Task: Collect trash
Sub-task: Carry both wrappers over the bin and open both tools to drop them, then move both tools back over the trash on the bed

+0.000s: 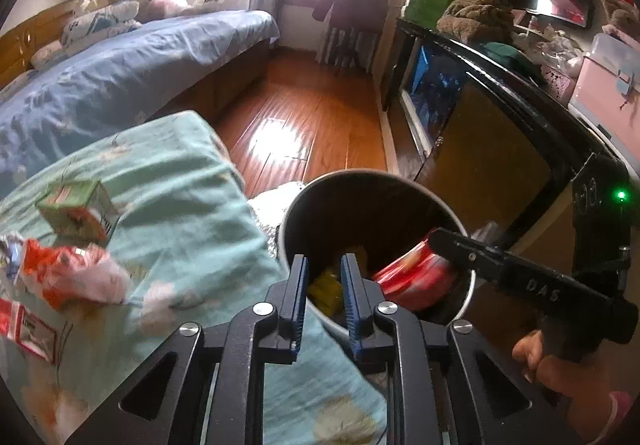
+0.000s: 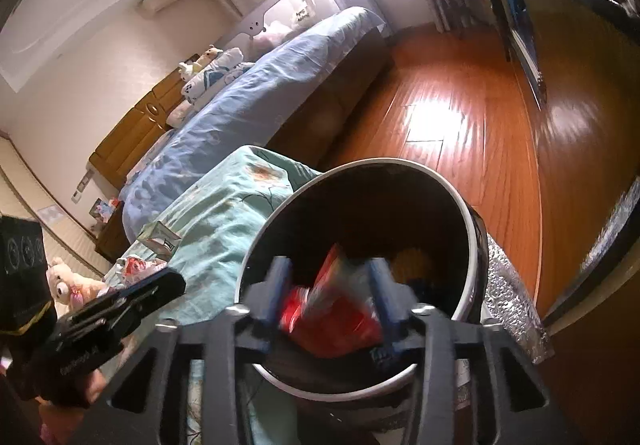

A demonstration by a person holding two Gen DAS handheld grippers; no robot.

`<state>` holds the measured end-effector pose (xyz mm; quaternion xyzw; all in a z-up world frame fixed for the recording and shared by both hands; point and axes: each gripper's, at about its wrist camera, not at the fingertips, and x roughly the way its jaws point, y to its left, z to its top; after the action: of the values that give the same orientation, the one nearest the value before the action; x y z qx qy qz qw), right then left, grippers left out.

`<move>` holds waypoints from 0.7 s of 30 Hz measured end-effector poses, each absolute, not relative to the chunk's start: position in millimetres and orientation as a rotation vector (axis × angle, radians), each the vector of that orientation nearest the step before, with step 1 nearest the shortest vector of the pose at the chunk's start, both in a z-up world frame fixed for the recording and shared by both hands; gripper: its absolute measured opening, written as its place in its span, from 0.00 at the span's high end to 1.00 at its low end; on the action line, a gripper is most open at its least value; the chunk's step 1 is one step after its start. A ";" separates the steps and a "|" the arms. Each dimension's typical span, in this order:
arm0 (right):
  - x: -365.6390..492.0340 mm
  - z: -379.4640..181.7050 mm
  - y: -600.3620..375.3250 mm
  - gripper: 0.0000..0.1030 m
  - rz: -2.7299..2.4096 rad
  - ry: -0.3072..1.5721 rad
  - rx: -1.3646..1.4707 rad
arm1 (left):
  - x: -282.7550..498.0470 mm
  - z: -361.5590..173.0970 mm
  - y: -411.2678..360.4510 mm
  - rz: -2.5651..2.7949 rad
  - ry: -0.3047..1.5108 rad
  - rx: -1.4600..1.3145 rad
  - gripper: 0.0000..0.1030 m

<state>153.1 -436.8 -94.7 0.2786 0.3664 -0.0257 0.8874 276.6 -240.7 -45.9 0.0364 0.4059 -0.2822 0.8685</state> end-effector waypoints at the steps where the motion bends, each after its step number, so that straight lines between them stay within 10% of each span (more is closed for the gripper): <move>1: 151.7 -94.5 -435.9 0.46 -0.053 0.758 0.584 | 275.1 -47.6 -236.3 -0.582 0.854 0.069 0.78; 7: 146.7 -87.3 -423.0 0.32 -0.035 0.739 0.575 | 262.3 -49.3 -207.7 -0.526 0.845 0.042 0.57; 21: 151.5 -66.6 -348.0 0.15 0.118 0.736 0.505 | 213.7 -44.2 -109.1 -0.369 0.812 -0.048 0.45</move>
<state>151.5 -348.0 -66.6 0.2439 0.3558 0.0570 0.9004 213.7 -109.1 -44.2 -0.0233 0.3928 -0.1782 0.9019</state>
